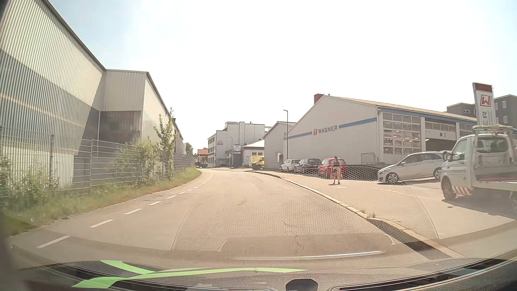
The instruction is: Follow the waypoints while adhering to traffic rules and regulations
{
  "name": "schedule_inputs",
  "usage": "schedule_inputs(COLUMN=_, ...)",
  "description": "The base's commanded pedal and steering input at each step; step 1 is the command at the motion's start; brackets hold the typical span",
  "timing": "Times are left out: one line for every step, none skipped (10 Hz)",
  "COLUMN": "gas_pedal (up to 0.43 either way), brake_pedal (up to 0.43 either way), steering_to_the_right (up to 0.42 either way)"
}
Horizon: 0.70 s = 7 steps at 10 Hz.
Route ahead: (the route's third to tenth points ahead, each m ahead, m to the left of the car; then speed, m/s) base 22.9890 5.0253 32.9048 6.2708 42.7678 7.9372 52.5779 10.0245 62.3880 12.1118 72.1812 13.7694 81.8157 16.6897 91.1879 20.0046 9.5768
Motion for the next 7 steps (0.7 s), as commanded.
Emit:
schedule_inputs(gas_pedal=0.098, brake_pedal=0.0, steering_to_the_right=-0.028)
schedule_inputs(gas_pedal=0.098, brake_pedal=0.0, steering_to_the_right=-0.027)
schedule_inputs(gas_pedal=0.098, brake_pedal=0.0, steering_to_the_right=-0.027)
schedule_inputs(gas_pedal=0.098, brake_pedal=0.0, steering_to_the_right=-0.028)
schedule_inputs(gas_pedal=0.098, brake_pedal=0.0, steering_to_the_right=-0.027)
schedule_inputs(gas_pedal=0.098, brake_pedal=0.0, steering_to_the_right=-0.027)
schedule_inputs(gas_pedal=0.098, brake_pedal=0.0, steering_to_the_right=-0.027)
